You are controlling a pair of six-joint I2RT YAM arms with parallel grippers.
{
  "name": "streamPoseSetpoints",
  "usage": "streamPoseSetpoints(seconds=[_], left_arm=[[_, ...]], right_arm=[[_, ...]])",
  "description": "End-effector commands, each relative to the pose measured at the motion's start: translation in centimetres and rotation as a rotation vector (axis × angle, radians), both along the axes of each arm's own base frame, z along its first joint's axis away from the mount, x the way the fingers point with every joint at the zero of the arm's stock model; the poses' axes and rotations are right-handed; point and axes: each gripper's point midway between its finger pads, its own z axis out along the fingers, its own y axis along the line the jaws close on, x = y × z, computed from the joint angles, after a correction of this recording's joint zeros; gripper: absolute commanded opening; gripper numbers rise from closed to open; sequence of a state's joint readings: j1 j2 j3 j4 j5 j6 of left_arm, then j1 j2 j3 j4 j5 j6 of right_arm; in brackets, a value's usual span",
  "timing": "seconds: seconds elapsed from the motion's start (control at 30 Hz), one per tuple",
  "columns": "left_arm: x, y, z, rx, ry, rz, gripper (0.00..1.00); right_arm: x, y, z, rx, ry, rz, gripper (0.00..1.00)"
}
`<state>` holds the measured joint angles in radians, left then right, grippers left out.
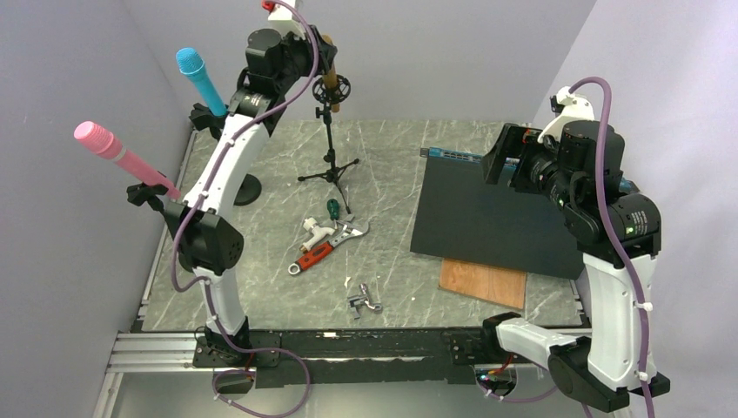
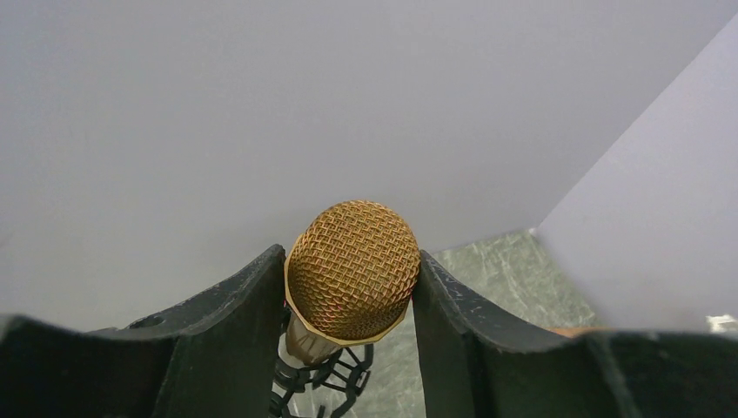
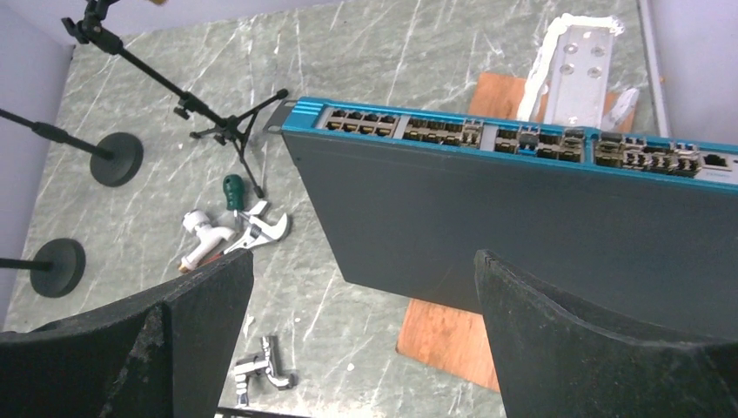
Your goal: Remove the microphone from the stand
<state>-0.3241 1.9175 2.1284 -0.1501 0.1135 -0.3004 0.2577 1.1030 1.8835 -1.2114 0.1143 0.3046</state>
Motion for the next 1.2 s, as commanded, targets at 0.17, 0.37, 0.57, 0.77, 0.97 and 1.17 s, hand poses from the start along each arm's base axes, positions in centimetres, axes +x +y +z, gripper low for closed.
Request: streamPoseSetpoints(seconds=[0.17,0.37,0.57,0.77,0.97,1.17], left_arm=[[-12.8,3.5,16.3,-0.094,-0.347,-0.044,0.0],[-18.6,4.2,20.1,-0.147,-0.399,-0.11,0.0],[-23.6,6.4,18.4,-0.099,-0.288,-0.081,0.0],[-27.8,8.6,9.3,-0.042,0.003,-0.033,0.0],[-30.5,9.3,-2.3,0.028,0.408,-0.016,0.0],[-32.2,10.6,-13.6,0.114,0.745,0.065,0.0]], right_arm=[[0.1,1.8,0.9,0.08,-0.067,0.075,1.0],[0.1,2.1,1.1,0.096,-0.082,0.086,1.0],[-0.3,2.6,0.7,0.116,-0.08,0.114,1.0],[-1.0,3.0,-0.2,0.132,-0.063,0.139,1.0],[-1.6,3.6,-0.7,0.146,-0.048,0.17,1.0],[-2.1,4.2,-0.6,0.165,-0.048,0.2,1.0]])
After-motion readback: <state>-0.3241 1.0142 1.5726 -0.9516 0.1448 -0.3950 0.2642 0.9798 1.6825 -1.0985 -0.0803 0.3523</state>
